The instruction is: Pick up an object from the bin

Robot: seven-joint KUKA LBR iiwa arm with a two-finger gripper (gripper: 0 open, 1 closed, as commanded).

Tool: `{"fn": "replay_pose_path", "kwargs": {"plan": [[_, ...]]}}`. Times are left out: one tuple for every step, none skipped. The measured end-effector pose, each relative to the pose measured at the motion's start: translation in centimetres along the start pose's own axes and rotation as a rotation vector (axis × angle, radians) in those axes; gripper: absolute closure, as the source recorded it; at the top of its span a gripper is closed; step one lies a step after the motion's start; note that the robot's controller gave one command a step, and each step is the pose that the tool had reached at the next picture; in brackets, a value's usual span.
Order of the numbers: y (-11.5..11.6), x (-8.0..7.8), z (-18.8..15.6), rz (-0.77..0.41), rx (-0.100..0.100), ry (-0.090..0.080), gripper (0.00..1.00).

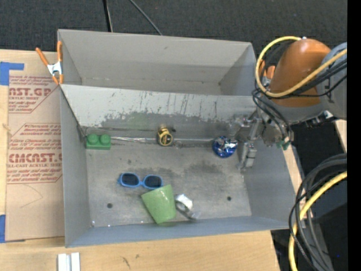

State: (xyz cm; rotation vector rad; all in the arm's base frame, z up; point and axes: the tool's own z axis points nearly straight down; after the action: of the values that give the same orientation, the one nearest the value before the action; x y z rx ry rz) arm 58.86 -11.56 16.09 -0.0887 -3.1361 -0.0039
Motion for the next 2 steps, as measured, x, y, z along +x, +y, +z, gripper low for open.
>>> {"fn": "replay_pose_path", "kwargs": {"plan": [[0.08, 0.06, 7.63, 0.235, 0.001, -0.013, 0.0], [0.09, -0.02, 7.3, 0.234, 0.001, -0.012, 1.0]]}}
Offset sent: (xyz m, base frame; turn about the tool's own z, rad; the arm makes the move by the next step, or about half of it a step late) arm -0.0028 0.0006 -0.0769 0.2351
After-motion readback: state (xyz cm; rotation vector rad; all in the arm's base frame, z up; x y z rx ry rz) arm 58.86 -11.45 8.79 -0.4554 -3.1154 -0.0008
